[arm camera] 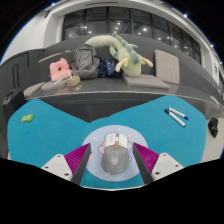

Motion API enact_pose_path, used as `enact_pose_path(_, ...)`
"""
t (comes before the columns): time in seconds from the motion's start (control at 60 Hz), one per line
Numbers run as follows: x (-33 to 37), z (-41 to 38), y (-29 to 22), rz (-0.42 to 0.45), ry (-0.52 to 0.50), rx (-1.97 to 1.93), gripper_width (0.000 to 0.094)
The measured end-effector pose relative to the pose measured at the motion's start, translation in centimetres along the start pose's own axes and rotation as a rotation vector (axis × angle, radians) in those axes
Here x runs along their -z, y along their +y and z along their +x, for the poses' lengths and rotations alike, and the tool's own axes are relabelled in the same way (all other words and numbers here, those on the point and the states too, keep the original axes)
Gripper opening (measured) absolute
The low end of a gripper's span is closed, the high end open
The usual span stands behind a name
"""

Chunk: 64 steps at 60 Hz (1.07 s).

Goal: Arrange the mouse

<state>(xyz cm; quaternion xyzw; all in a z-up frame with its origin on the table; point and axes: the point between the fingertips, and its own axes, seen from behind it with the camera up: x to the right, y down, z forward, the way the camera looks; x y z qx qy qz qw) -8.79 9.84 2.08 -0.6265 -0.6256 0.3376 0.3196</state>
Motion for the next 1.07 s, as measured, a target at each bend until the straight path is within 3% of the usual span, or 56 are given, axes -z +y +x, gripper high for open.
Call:
enact_pose_path(0.2, 15.7, -2.5, -2.8, 0.081, -0.024, -0.053, 0.0859)
enact_pose_path(0.433, 28.2, -3.7, 0.6, 0.080, 0.015, -0.035, 0.0855)
enact_pose_path(0.75, 30.0, -4.0, 5.6, 0.068, 0.014, -0.012, 0.0856)
enact_pose_path(1.067, 29.1, -4.8, 7.4, 0.063, -0.021, -0.016, 0.0853)
